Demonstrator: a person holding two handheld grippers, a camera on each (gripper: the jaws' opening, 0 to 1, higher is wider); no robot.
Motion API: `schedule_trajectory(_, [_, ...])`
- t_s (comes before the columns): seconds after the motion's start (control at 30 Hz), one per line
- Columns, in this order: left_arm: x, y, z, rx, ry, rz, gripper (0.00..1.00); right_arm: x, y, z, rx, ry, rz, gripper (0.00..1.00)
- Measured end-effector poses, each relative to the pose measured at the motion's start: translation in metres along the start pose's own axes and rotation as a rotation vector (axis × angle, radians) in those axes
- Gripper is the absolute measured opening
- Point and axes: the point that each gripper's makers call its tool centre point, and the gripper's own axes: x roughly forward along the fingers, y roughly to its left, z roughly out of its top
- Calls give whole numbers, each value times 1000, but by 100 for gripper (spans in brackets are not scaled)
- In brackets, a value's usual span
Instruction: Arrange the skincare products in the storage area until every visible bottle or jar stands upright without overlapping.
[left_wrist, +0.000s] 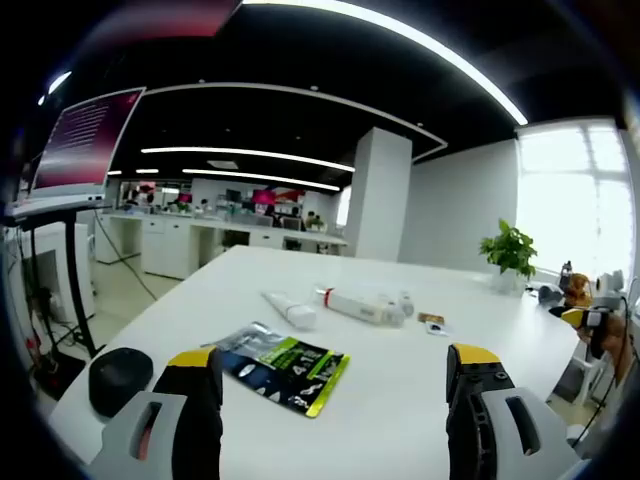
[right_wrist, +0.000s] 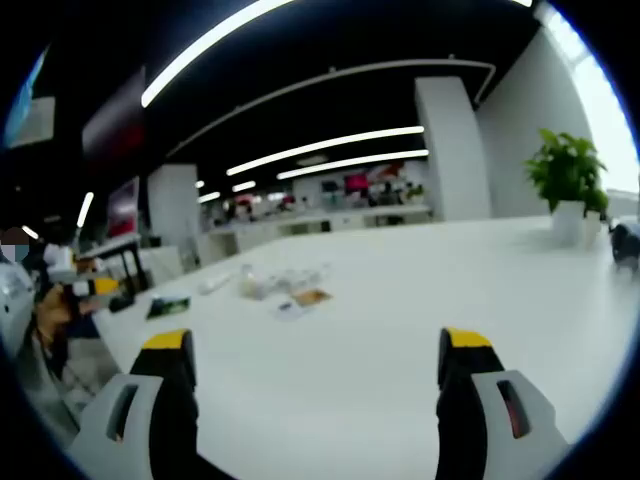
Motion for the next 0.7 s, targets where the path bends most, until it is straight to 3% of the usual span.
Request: schedule_trajectory(0.7, [2,-5,1,-32,-19,-24,94,0,-1,-1,7,-3,6,99])
